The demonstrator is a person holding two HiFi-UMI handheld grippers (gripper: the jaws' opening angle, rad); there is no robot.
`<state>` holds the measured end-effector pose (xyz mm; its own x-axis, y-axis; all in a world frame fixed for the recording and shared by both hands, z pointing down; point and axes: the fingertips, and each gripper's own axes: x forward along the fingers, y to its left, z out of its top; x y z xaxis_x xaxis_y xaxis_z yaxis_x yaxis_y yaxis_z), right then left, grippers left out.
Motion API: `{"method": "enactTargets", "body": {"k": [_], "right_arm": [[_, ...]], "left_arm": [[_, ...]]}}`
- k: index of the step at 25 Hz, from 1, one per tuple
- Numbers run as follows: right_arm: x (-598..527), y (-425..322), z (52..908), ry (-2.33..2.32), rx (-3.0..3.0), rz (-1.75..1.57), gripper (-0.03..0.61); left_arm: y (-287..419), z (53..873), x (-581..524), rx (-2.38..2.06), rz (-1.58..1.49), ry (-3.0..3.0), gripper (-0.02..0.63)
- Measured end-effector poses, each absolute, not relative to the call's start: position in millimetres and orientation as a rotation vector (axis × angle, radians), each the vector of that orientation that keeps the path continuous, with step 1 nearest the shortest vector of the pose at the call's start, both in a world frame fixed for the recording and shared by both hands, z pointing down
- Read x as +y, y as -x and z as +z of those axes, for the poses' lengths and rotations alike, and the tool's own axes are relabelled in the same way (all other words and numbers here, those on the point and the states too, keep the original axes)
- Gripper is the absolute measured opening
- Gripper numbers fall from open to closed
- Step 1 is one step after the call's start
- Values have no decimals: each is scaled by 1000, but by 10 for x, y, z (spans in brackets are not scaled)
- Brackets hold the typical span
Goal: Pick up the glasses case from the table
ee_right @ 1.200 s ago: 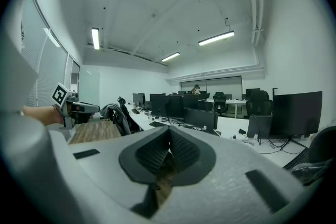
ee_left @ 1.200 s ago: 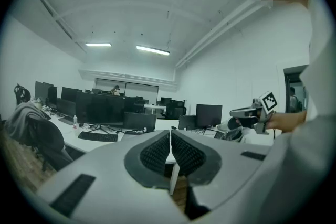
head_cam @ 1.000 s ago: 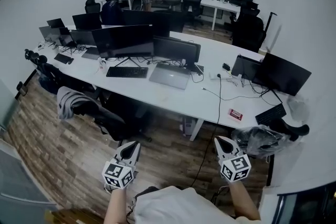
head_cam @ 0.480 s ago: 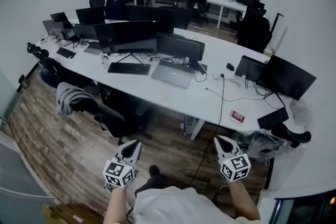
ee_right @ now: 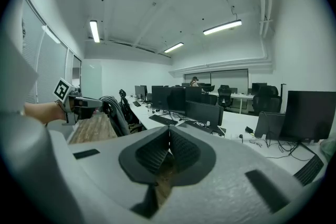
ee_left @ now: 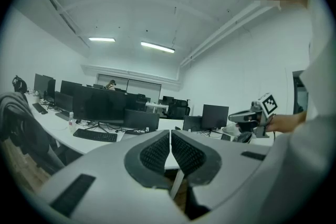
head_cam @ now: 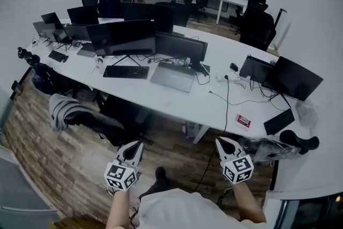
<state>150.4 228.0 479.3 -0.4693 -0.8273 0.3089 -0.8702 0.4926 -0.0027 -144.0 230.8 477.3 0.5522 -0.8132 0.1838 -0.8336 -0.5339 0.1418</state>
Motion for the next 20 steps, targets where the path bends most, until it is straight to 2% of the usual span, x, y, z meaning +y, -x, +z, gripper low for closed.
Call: {"method": "enactTargets", "body": {"k": [20], "right_arm": [[978, -859, 4908, -1602, -2313, 271, 2]], "left_arm": [[2034, 4932, 544, -1145, 166, -2666, 11]]}}
